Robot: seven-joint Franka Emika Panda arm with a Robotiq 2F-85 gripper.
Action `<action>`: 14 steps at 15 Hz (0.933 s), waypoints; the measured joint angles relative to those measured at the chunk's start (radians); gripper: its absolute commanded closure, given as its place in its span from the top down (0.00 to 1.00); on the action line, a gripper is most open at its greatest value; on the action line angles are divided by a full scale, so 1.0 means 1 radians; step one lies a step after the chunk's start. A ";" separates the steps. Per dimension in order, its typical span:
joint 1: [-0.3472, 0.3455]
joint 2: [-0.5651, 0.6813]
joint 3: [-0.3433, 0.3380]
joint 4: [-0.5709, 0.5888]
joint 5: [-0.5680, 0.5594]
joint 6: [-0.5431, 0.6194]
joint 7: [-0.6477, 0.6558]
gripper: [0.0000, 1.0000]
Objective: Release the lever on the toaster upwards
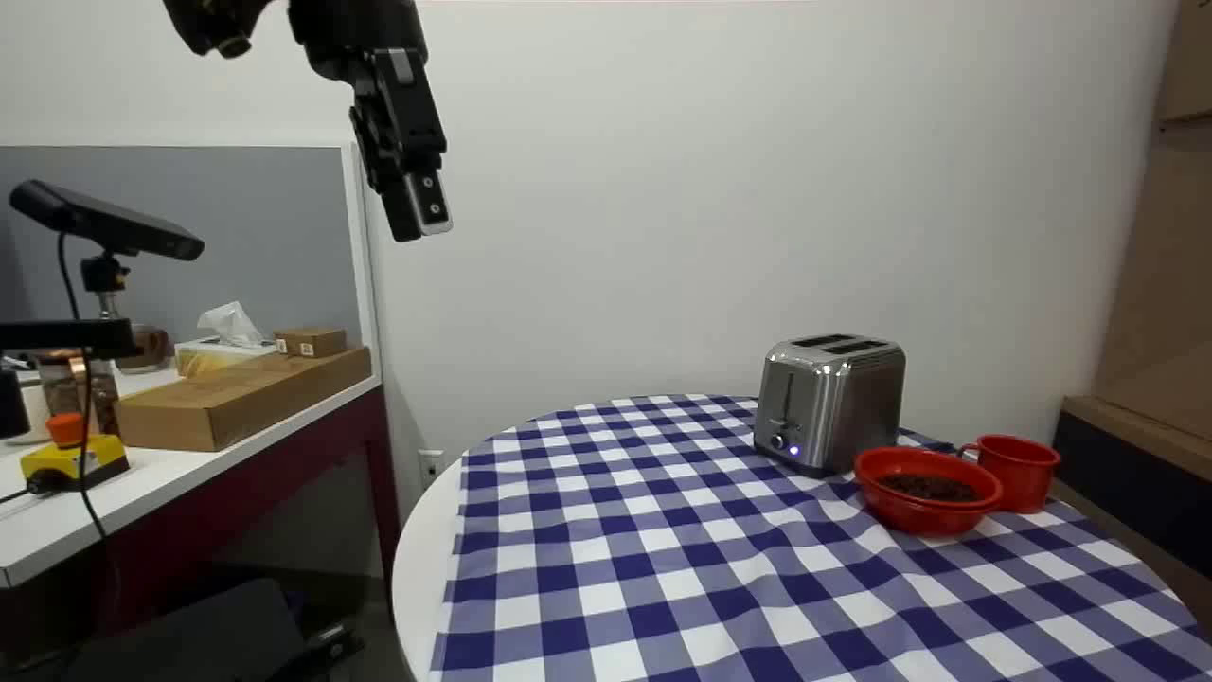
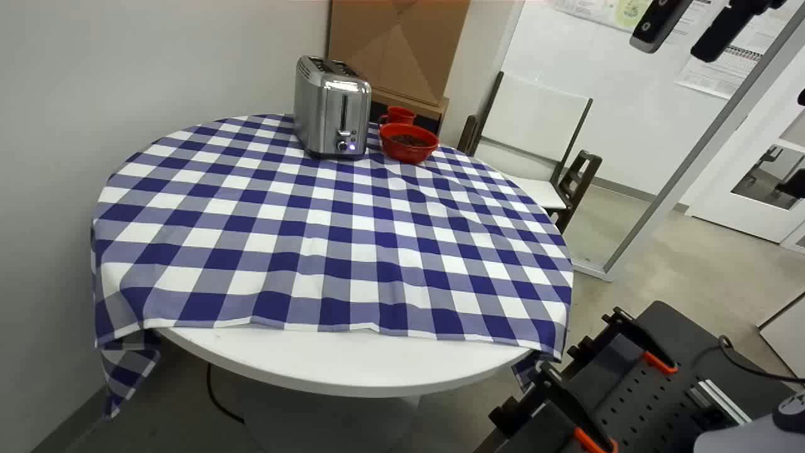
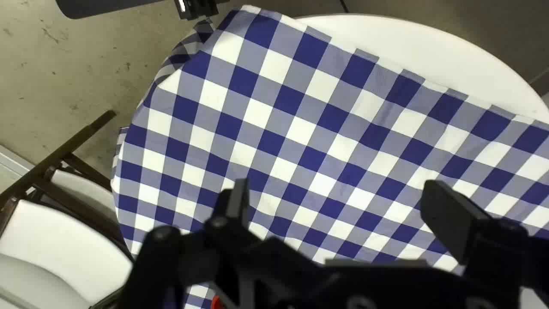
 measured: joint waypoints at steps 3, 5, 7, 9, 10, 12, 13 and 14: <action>-0.001 0.002 -0.001 0.001 -0.001 0.000 0.000 1.00; -0.012 0.025 -0.011 0.009 -0.006 0.007 -0.004 1.00; -0.037 0.080 -0.032 0.022 -0.022 0.036 -0.015 1.00; -0.067 0.163 -0.061 0.042 -0.042 0.088 -0.040 1.00; -0.080 0.213 -0.077 0.058 -0.051 0.115 -0.058 1.00; -0.098 0.323 -0.101 0.103 -0.071 0.167 -0.085 1.00; -0.103 0.381 -0.108 0.131 -0.086 0.190 -0.098 1.00; -0.107 0.437 -0.110 0.159 -0.106 0.213 -0.104 1.00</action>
